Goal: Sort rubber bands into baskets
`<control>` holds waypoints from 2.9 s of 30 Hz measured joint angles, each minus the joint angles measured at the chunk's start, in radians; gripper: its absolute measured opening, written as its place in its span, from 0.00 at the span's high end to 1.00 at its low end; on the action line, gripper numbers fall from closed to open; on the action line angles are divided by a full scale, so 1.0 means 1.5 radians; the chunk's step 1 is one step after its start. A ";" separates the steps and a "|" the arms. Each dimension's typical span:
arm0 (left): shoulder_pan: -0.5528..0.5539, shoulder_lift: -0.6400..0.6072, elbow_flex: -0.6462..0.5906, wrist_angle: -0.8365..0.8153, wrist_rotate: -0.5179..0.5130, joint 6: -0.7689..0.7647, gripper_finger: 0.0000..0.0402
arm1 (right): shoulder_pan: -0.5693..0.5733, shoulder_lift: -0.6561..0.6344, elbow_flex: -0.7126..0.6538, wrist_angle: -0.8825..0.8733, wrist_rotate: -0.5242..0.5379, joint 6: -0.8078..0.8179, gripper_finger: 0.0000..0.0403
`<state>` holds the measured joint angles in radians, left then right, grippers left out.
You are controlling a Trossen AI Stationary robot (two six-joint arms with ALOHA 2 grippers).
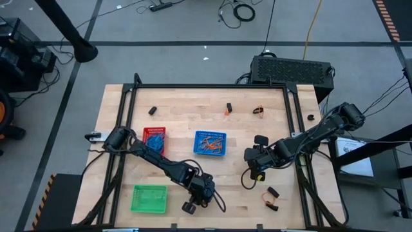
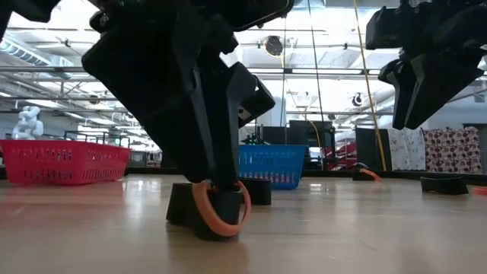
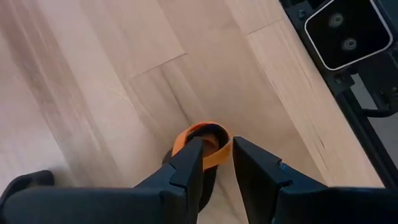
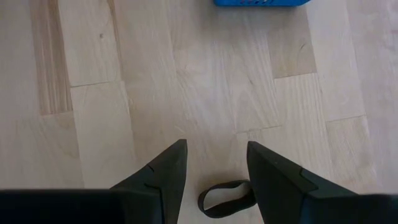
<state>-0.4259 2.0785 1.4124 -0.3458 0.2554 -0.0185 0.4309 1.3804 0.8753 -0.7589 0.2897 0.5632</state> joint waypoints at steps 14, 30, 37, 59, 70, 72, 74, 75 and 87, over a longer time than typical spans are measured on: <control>0.000 0.000 0.000 0.016 0.017 -0.001 0.97 | 0.000 0.000 0.000 0.000 0.000 0.011 0.60; 0.000 0.000 0.000 0.015 -0.034 -0.088 0.94 | 0.000 0.000 0.000 0.000 0.001 0.018 0.60; 0.000 0.000 0.000 0.015 -0.034 -0.130 0.76 | 0.000 0.000 0.000 0.000 0.001 0.018 0.60; -0.004 0.001 0.000 -0.031 0.004 -0.361 0.71 | 0.000 0.000 0.000 0.006 0.003 0.016 0.60; 0.000 0.001 0.013 -0.020 -0.018 -0.246 0.71 | -0.012 0.000 0.000 0.017 0.028 0.001 0.60; 0.000 0.001 0.013 -0.016 -0.023 -0.229 0.71 | -0.012 0.000 0.000 0.017 0.028 0.008 0.60; 0.000 0.001 0.013 -0.012 -0.031 -0.205 0.71 | -0.012 0.000 0.000 0.017 0.028 0.019 0.60; 0.000 0.001 0.013 -0.010 -0.033 -0.192 0.71 | -0.012 0.000 0.000 0.017 0.028 0.024 0.60; 0.009 0.001 0.013 0.042 -0.061 -0.109 0.71 | -0.011 0.000 0.000 0.017 0.017 0.030 0.60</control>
<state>-0.4126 2.0792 1.4322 -0.2829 0.1635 -0.1819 0.4137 1.3808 0.8753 -0.7330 0.3157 0.6081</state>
